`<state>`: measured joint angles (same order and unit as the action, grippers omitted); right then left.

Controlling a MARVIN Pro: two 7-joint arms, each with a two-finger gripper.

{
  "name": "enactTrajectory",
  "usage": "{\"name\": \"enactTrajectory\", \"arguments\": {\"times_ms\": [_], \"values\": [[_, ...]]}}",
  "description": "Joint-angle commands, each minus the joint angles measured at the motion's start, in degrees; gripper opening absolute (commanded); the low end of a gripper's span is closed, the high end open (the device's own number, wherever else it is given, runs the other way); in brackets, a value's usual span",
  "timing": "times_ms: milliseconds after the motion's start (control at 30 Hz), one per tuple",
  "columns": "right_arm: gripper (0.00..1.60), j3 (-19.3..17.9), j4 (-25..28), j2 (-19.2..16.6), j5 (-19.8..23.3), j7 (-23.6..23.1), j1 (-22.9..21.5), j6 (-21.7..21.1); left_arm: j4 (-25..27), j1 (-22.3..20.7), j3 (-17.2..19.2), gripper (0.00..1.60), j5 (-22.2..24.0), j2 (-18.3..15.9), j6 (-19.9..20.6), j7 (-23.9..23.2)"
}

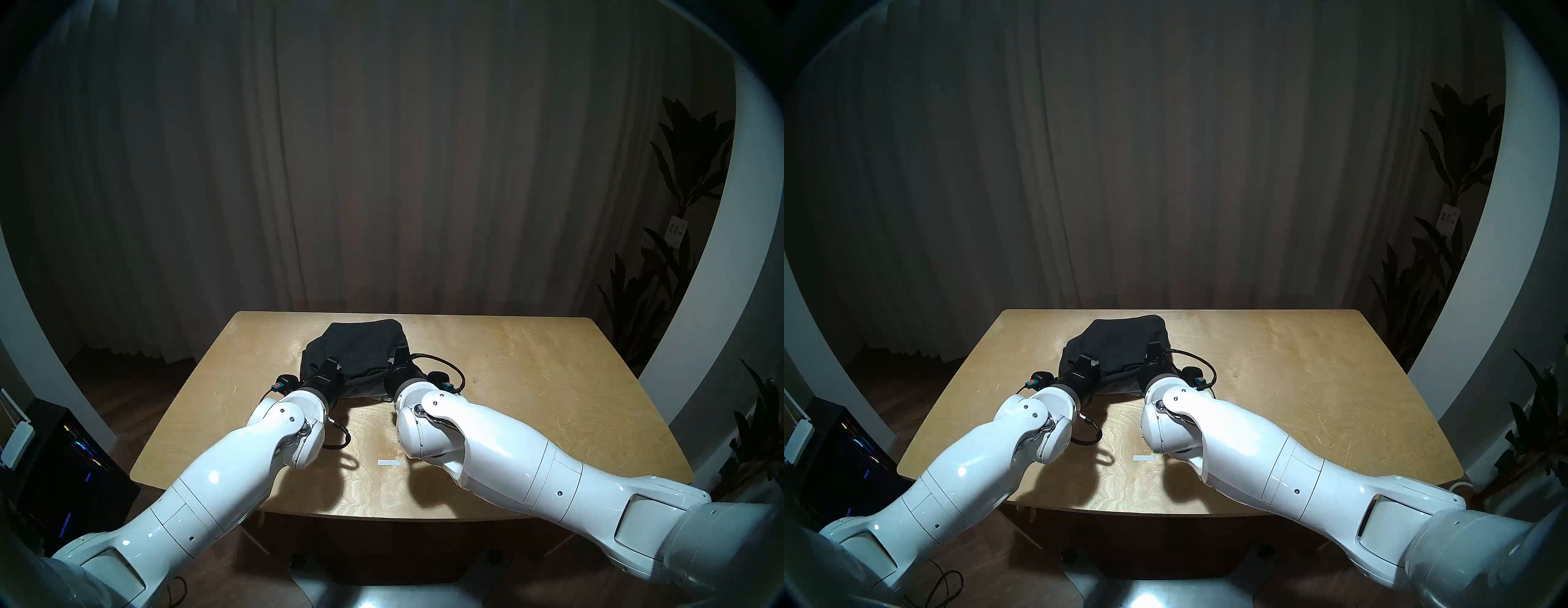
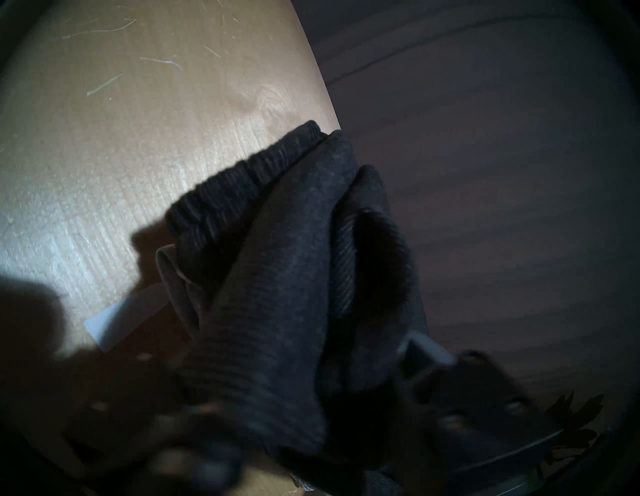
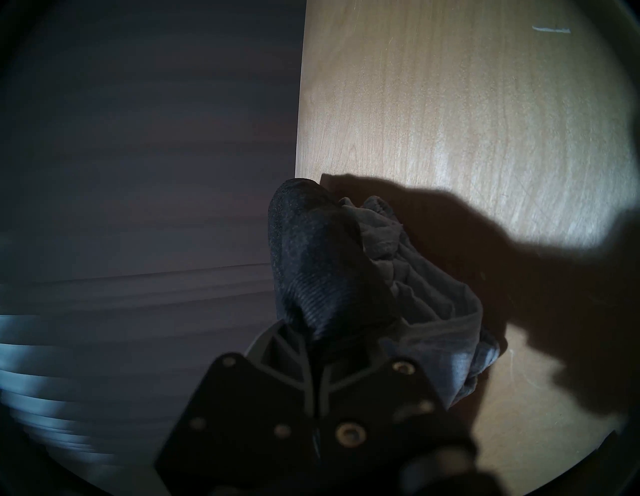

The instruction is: Fold pants twice and stack them

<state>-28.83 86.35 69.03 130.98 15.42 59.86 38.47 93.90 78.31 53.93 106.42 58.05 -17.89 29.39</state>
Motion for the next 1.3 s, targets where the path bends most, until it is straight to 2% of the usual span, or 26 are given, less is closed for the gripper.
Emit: {"name": "enactTrajectory", "arguments": {"times_ms": [0, 33, 67, 100, 133, 433, 567, 633, 767, 900, 967, 1033, 1100, 1267], "values": [[0.72, 0.0, 1.9, -1.0, 0.0, -0.3, 0.5, -0.2, 2.0, -0.1, 0.7, 1.6, -0.6, -0.3, -1.3, 0.3], [0.78, 0.0, 2.1, -1.2, 0.1, -0.3, 0.7, -0.2, 2.4, 0.1, 0.9, 1.6, -0.4, -0.3, -1.6, 0.5], [1.2, 0.0, 2.3, -1.4, 0.1, -0.4, 0.9, -0.2, 2.8, 0.3, 1.0, 1.6, -0.3, -0.3, -1.9, 0.6], [1.29, 0.0, 2.6, -1.6, 0.1, -0.3, 1.1, -0.2, 3.3, 0.5, 1.0, 1.6, -0.4, -0.6, -2.0, 0.9], [1.6, 0.0, 2.8, -1.8, 0.2, -0.4, 1.3, -0.2, 3.7, 0.7, 1.1, 1.6, -0.4, -0.7, -2.2, 1.0], [1.6, 0.3, 7.5, -4.9, 0.3, 0.5, 3.0, -0.2, 8.9, 3.9, 2.0, 1.6, -0.4, -3.3, -4.2, 3.1], [1.6, 1.1, 12.0, -8.3, 0.3, 2.0, 4.8, -0.3, 12.0, 6.5, 3.9, 1.6, -0.5, -5.4, -6.9, 4.5], [1.6, 1.2, 12.4, -8.8, 0.1, 1.8, 5.2, -0.3, 12.5, 7.0, 4.4, 1.6, -0.3, -5.8, -7.3, 4.5], [1.6, 1.5, 15.8, -12.5, -1.0, 1.7, 6.6, 0.4, 15.2, 9.0, 6.1, 1.6, -1.1, -7.8, -9.3, 4.6], [1.6, -1.6, 19.7, -16.1, -3.1, 1.2, 7.4, 2.0, 17.6, 10.2, 7.9, 1.6, -1.5, -9.8, -10.5, 4.4], [1.6, -2.4, 20.1, -16.5, -3.2, 1.1, 7.3, 2.2, 17.8, 10.2, 8.2, 1.6, -1.5, -10.1, -10.5, 4.4], [1.6, -4.7, 21.8, -19.1, -4.1, 0.5, 6.2, 2.5, 18.5, 10.4, 9.5, 1.6, -1.6, -11.0, -10.8, 3.9], [1.6, -5.5, 22.0, -19.5, -4.3, 0.5, 5.9, 2.4, 18.5, 10.4, 9.9, 1.6, -1.7, -11.3, -10.9, 3.9], [1.6, -9.1, 20.7, -24.1, -7.8, 0.4, 3.2, 0.6, 18.2, 9.5, 11.4, 1.6, -3.8, -13.7, -10.9, 3.6]]}}
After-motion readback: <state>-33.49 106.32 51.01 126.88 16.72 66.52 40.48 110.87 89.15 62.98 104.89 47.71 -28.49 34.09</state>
